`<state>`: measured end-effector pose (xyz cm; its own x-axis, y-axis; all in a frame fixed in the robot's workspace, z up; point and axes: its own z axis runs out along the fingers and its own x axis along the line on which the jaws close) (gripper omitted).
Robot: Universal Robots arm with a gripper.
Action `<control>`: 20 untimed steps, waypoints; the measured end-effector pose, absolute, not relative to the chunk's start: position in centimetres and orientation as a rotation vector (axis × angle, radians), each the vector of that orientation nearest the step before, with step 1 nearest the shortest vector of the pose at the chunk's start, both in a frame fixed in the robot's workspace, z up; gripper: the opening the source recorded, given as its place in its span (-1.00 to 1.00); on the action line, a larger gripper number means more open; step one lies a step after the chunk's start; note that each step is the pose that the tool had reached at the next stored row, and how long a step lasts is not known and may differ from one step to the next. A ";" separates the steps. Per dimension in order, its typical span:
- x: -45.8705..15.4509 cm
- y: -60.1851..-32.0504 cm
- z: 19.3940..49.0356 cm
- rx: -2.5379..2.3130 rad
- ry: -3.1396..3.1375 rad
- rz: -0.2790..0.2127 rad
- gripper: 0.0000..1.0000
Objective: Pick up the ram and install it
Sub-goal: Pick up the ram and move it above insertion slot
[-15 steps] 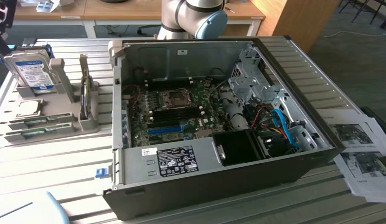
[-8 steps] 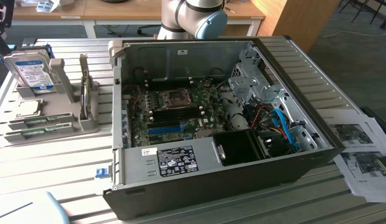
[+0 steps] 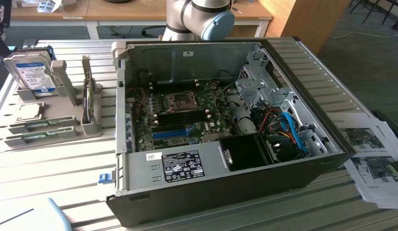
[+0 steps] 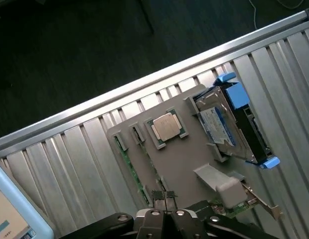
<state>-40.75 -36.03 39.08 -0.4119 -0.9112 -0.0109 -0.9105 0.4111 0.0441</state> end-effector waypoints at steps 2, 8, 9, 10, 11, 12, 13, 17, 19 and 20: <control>-40.8 -36.0 39.1 1.734 -2.600 -0.067 -0.81; -40.8 -36.0 39.1 1.847 -2.519 -0.066 -0.81; -40.8 -36.0 39.1 1.865 -2.505 -0.066 -0.81; -40.8 -36.0 39.1 1.883 -2.491 -0.065 -0.81; -40.8 -36.0 39.1 1.901 -2.478 -0.065 -0.81; -40.8 -36.0 39.1 1.920 -2.462 -0.065 -0.81; -40.8 -36.0 39.1 1.938 -2.448 -0.065 -0.81; -40.8 -36.0 39.1 2.007 -2.390 -0.064 -0.81; -40.8 -36.0 39.1 2.042 -2.359 -0.063 -0.81; -40.8 -36.0 39.1 2.059 -2.344 -0.063 -0.81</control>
<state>-40.75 -36.03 39.07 -0.1295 -0.9915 -0.0109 -0.9907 0.1289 0.0441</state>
